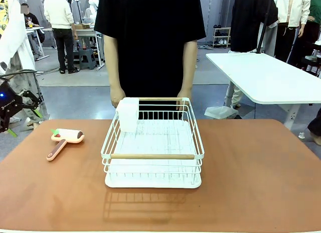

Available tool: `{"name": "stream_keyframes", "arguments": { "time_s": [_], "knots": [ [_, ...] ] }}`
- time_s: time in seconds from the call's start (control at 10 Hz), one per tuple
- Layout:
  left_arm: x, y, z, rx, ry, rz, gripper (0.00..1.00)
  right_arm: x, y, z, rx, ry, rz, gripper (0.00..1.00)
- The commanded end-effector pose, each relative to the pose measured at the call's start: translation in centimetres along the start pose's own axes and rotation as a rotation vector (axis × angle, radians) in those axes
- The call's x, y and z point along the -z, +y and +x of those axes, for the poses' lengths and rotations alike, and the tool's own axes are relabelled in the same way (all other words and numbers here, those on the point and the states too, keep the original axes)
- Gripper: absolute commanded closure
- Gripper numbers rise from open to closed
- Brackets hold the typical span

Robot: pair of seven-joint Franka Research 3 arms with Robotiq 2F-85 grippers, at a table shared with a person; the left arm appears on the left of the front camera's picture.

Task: Clean the table.
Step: Place the Lint Roller down when the Dish drying rack is positioned in the middle of the table.

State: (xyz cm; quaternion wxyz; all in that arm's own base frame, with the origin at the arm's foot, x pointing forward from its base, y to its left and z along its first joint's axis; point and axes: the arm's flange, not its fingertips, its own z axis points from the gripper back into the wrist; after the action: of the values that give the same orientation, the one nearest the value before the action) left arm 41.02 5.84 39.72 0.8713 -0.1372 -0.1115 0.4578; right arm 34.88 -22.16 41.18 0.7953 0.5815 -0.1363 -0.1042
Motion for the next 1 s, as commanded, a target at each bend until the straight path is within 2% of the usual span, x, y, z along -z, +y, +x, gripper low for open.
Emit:
{"name": "stream_keyframes", "arguments": {
  "time_s": [0.0, 0.9],
  "knots": [
    [-0.05, -0.13, 0.07, -0.019, -0.014, -0.012, 0.00, 0.01, 0.30, 0.04, -0.014, -0.005, 0.017, 0.00],
    [-0.05, -0.13, 0.07, -0.019, -0.014, -0.012, 0.00, 0.01, 0.30, 0.04, -0.014, -0.005, 0.017, 0.00]
  ]
}}
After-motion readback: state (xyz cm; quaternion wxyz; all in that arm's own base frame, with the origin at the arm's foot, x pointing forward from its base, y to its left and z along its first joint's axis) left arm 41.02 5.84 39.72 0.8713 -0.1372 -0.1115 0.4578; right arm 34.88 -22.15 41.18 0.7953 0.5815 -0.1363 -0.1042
